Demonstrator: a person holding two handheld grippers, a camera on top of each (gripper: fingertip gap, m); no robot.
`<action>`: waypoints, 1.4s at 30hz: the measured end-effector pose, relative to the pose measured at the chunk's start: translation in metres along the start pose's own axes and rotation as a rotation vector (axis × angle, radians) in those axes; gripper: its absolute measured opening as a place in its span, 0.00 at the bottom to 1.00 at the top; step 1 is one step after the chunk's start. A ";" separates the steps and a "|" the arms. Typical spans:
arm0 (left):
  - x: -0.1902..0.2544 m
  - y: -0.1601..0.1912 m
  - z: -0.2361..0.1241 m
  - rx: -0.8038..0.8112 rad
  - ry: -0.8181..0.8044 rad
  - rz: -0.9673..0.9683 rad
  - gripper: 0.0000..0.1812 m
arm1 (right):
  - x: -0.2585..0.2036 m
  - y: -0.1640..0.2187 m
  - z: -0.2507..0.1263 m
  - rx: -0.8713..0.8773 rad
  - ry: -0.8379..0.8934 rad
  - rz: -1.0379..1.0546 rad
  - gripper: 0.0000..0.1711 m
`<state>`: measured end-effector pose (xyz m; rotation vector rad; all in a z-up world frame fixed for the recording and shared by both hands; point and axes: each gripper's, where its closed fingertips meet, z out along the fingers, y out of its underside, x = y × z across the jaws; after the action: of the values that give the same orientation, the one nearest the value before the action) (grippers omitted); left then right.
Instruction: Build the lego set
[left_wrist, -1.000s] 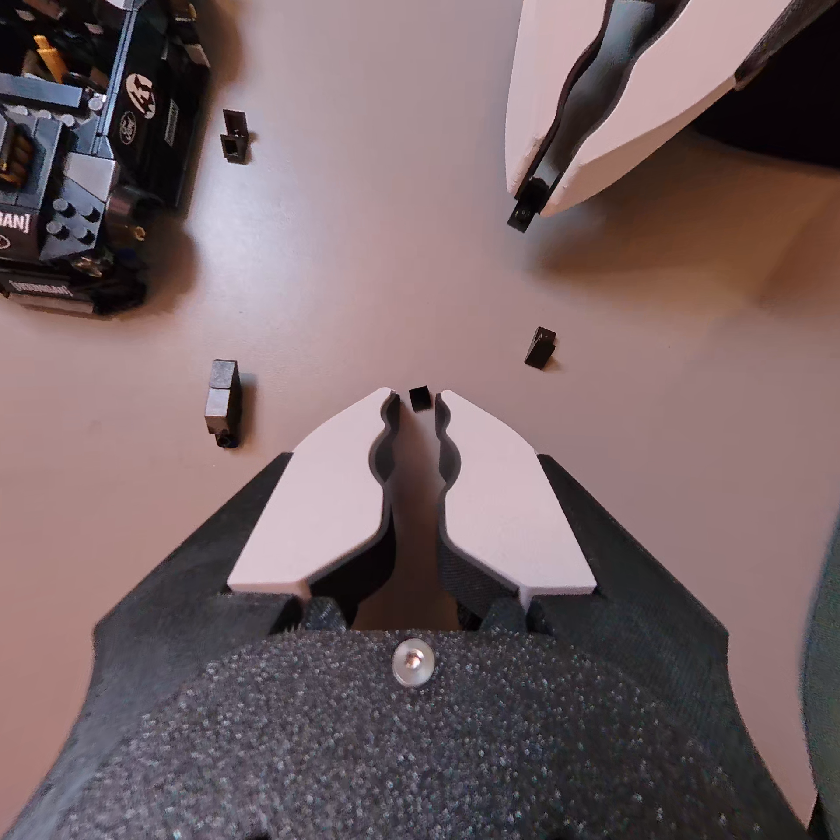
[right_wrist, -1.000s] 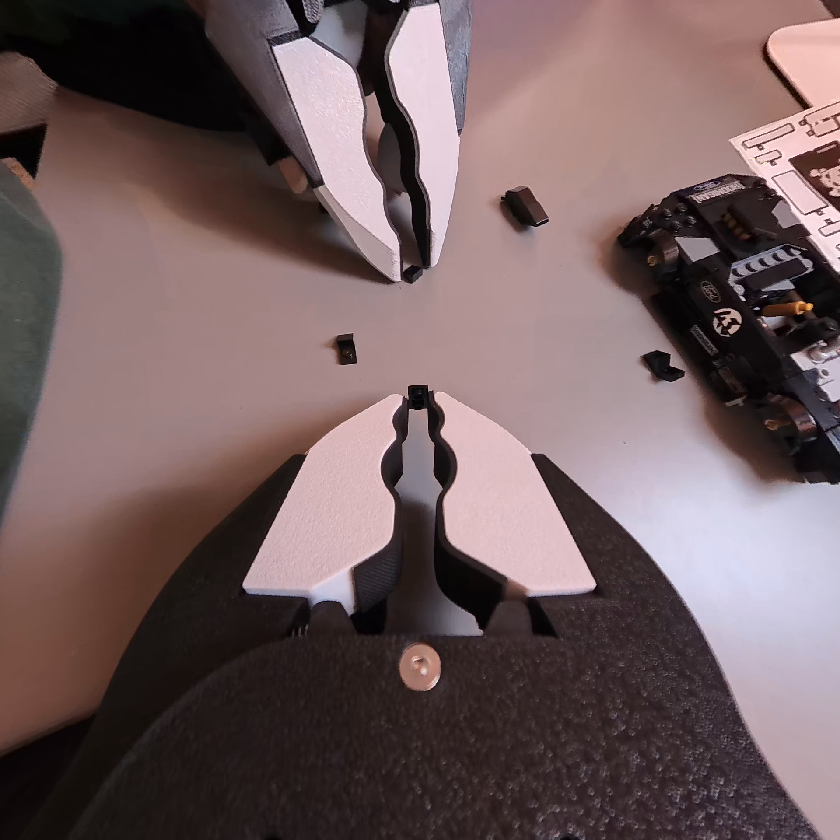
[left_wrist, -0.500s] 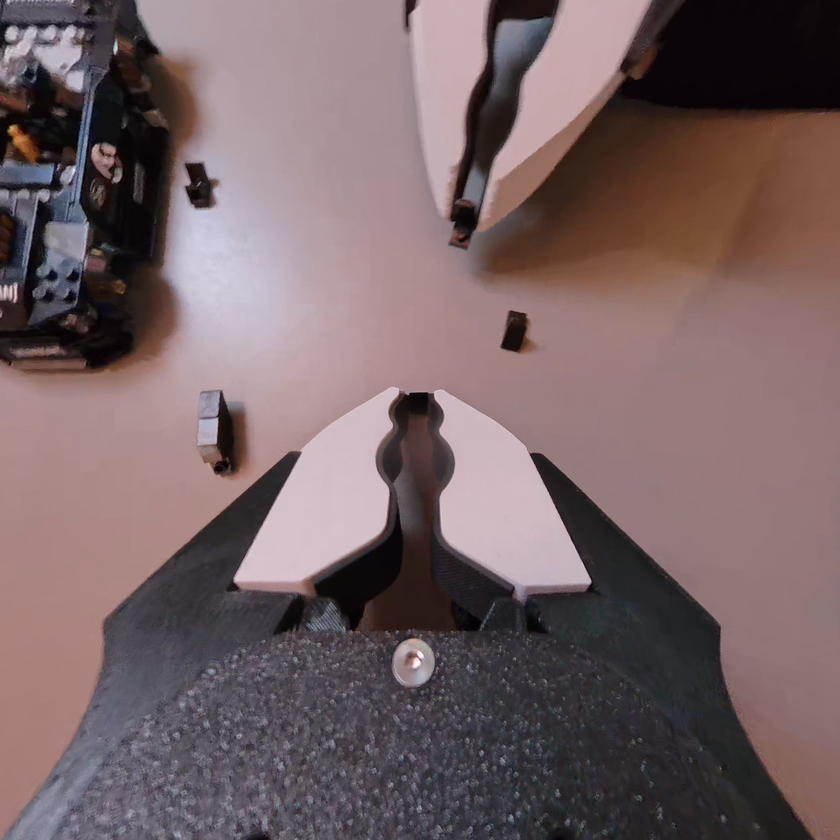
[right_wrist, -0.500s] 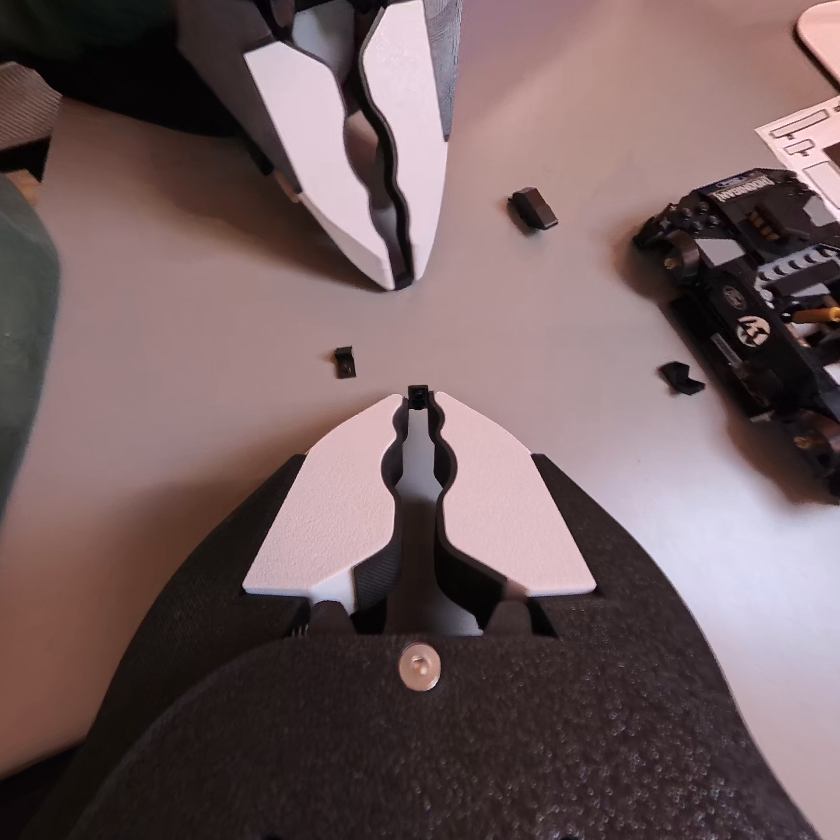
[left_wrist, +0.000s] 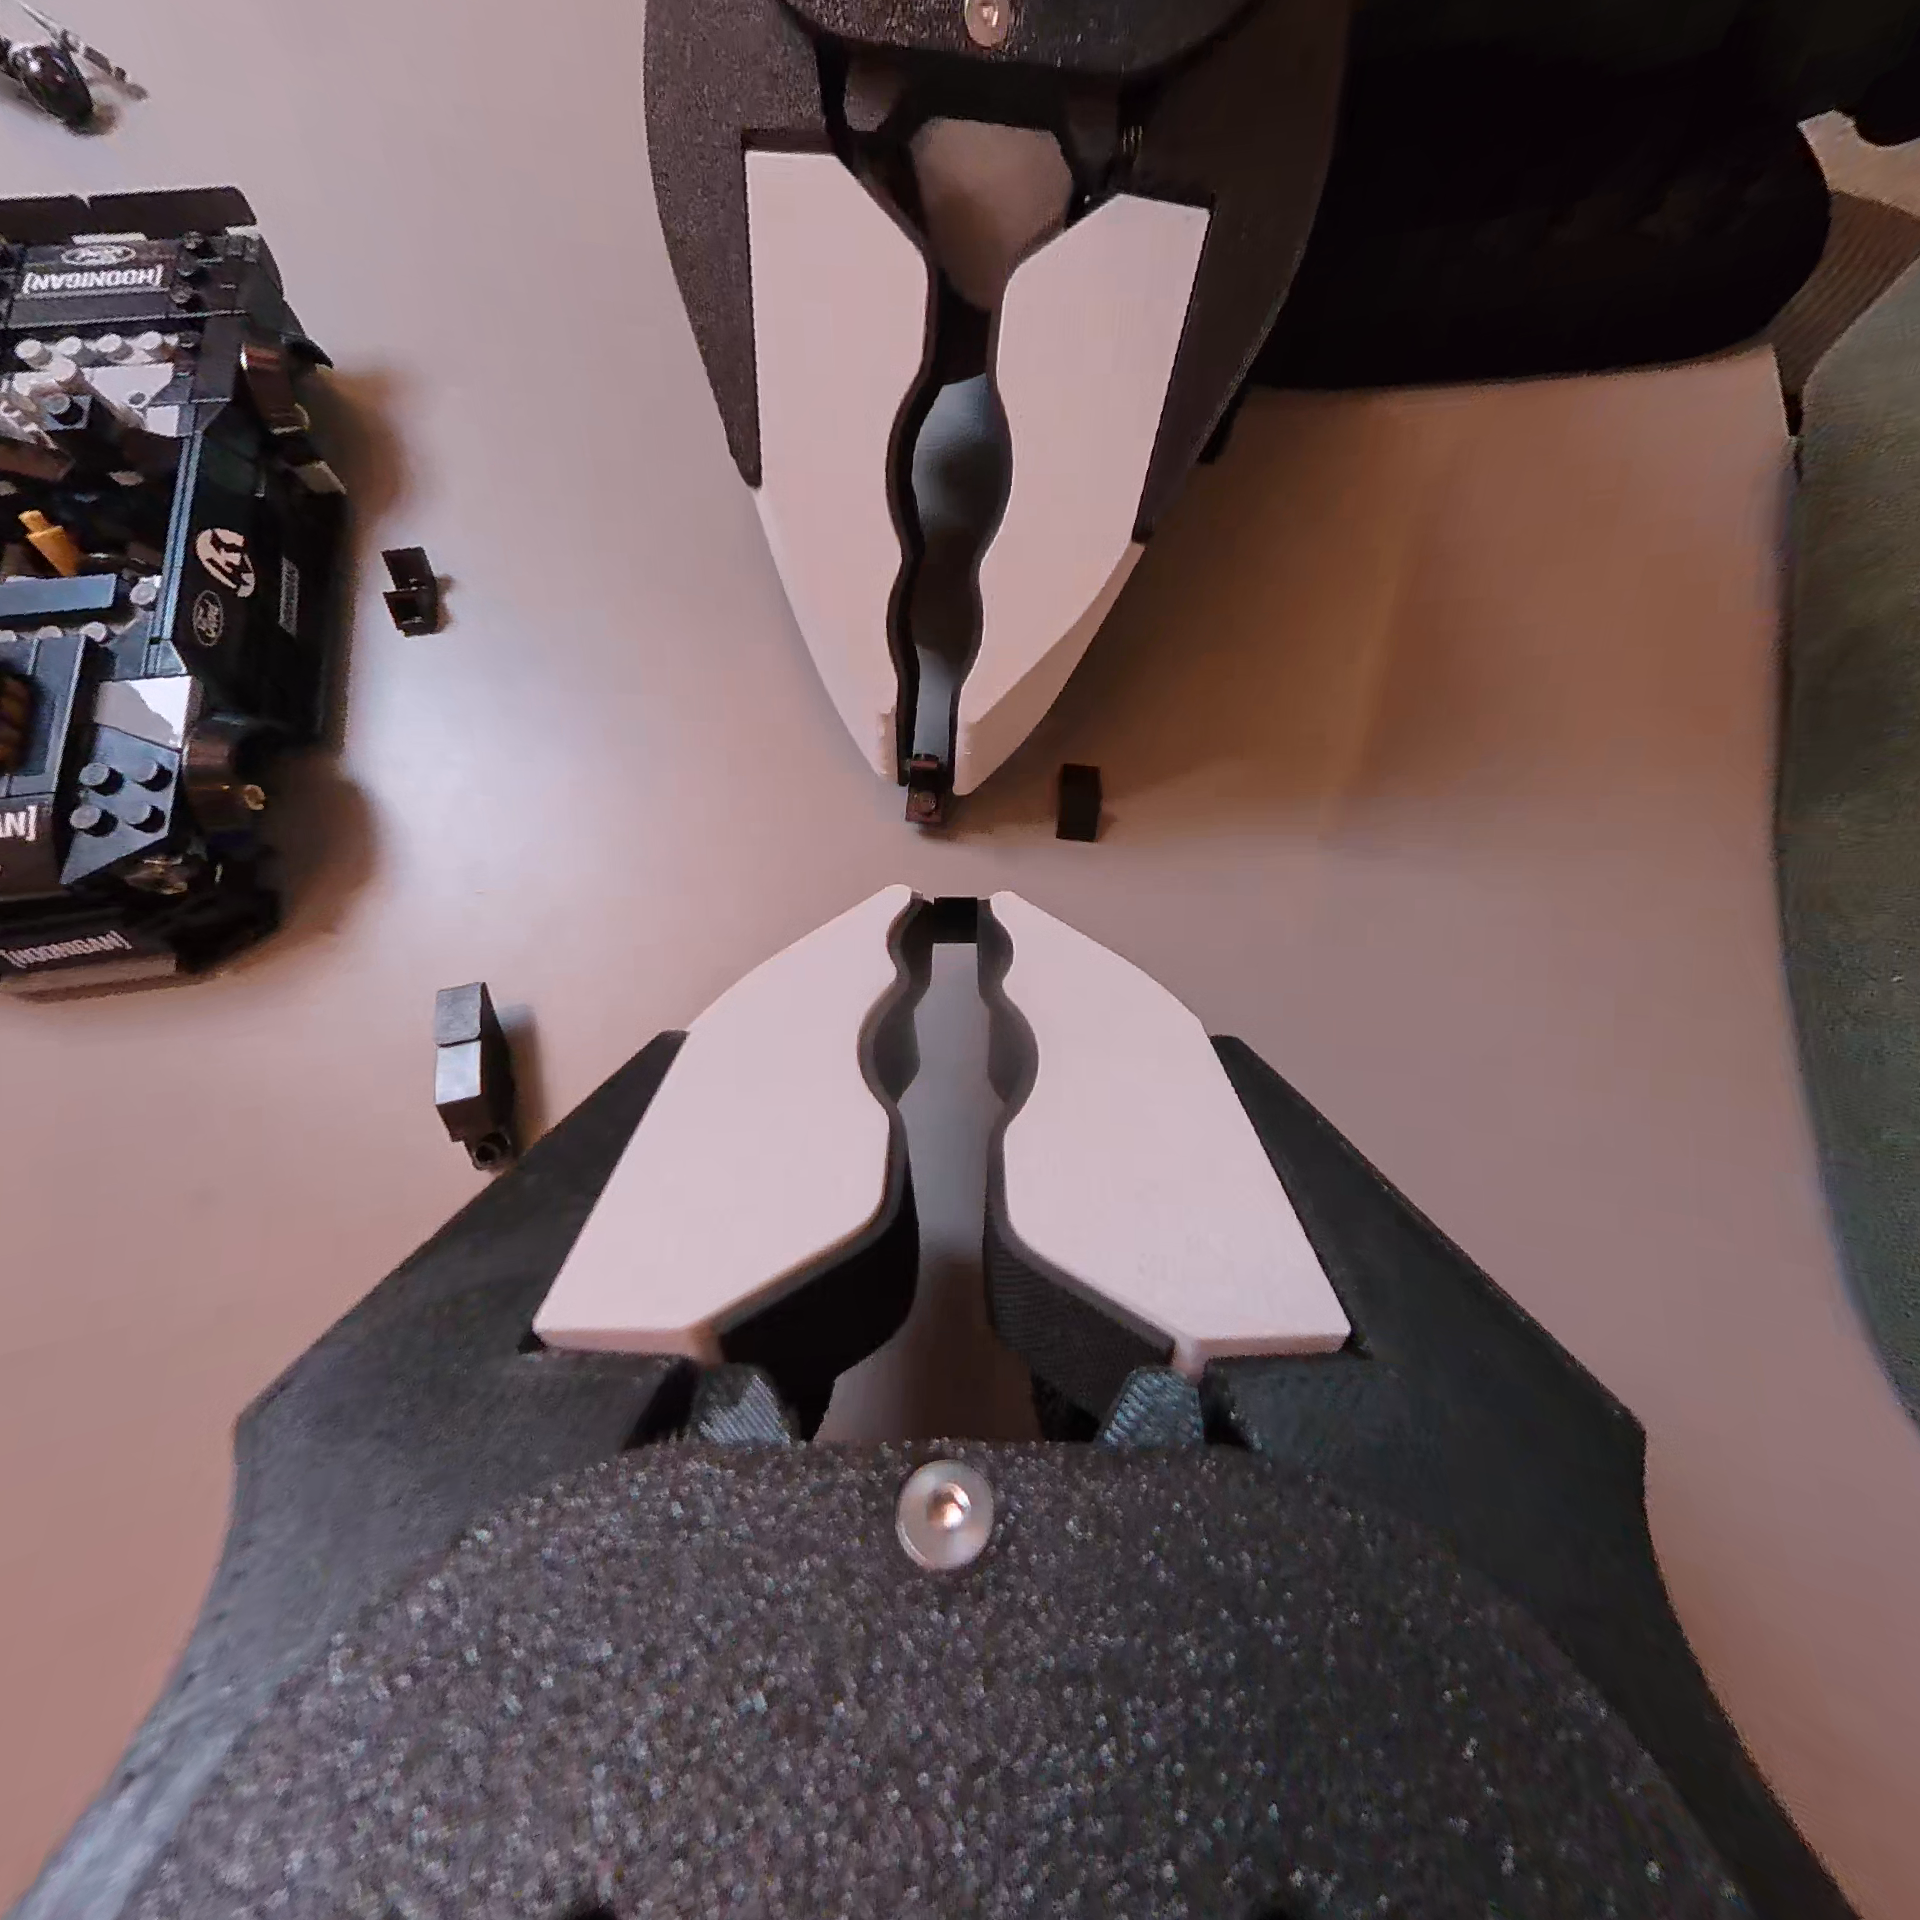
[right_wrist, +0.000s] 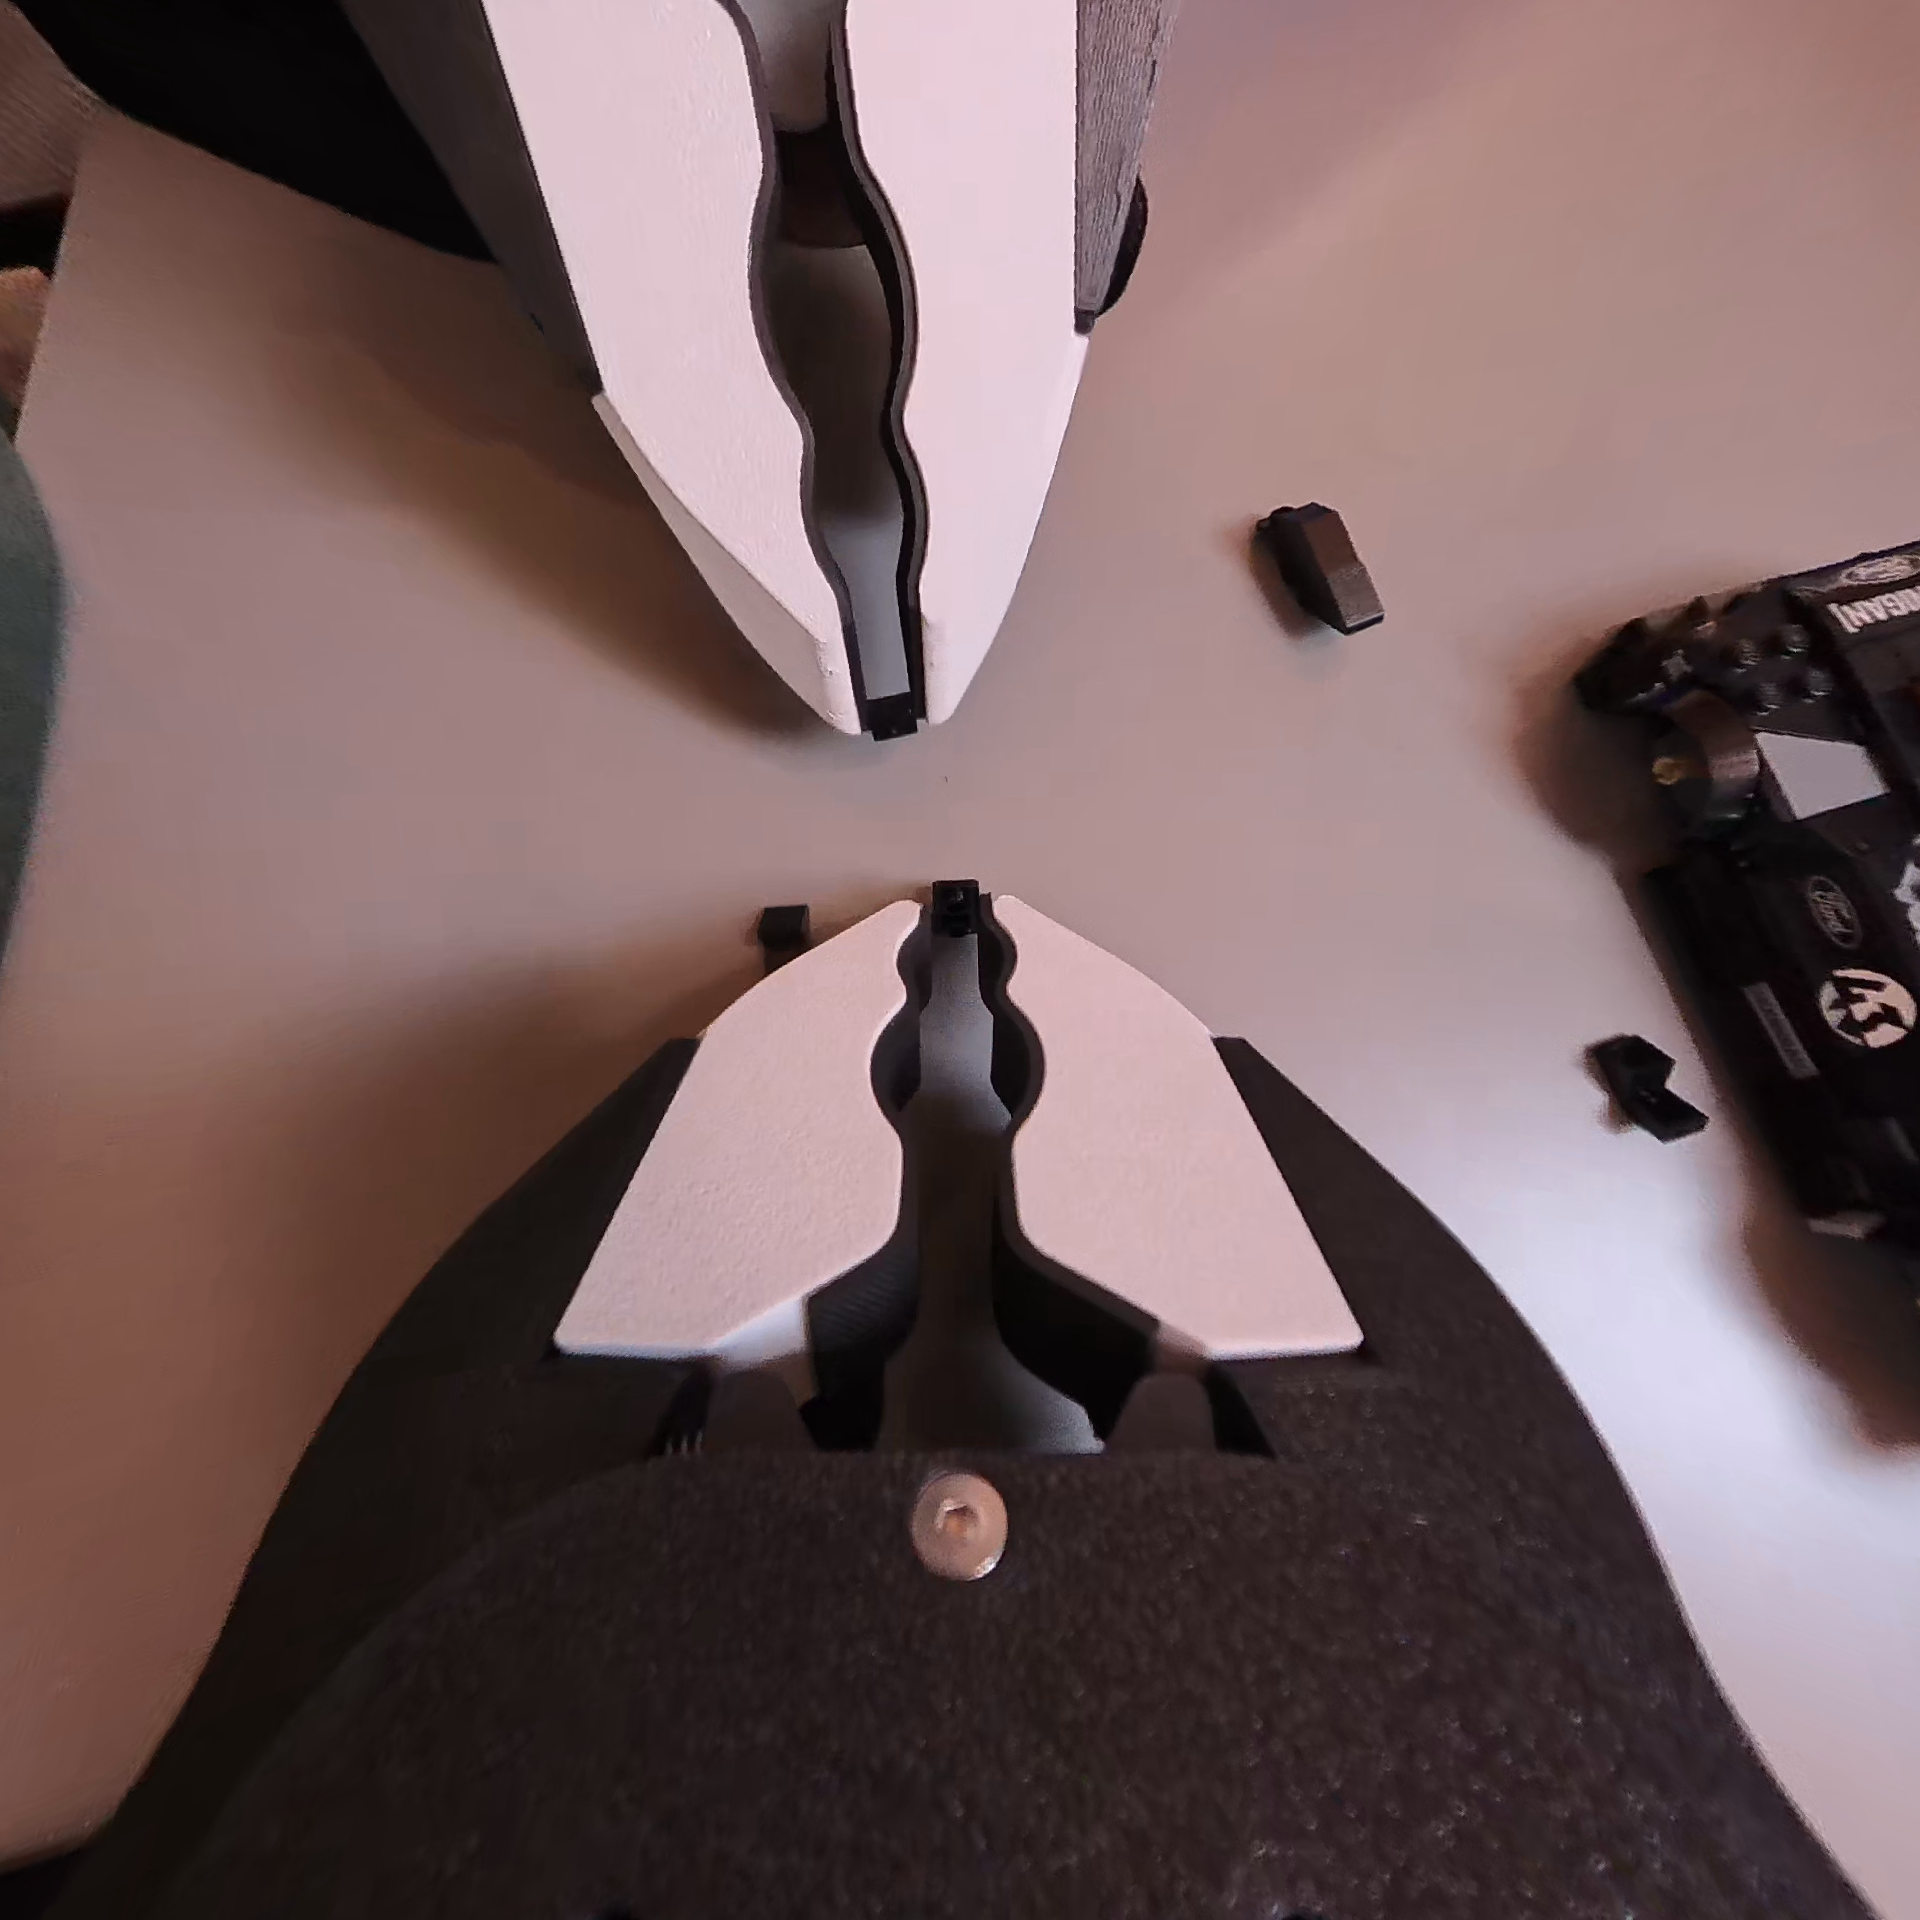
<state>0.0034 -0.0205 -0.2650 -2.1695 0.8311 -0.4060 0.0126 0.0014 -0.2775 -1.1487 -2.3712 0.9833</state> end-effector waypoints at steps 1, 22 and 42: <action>0.000 0.000 0.001 -0.004 -0.001 0.003 0.05 | 0.000 0.000 0.000 -0.005 0.005 -0.003 0.05; -0.002 -0.006 0.026 -0.045 -0.012 0.063 0.05 | 0.000 0.006 0.000 -0.050 0.049 -0.052 0.08; -0.003 -0.008 0.032 -0.062 0.047 -0.062 0.05 | -0.001 0.005 0.000 -0.028 0.036 -0.069 0.04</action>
<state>0.0212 0.0031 -0.2804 -2.2556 0.8129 -0.4694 0.0163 0.0025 -0.2813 -1.0771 -2.3861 0.9023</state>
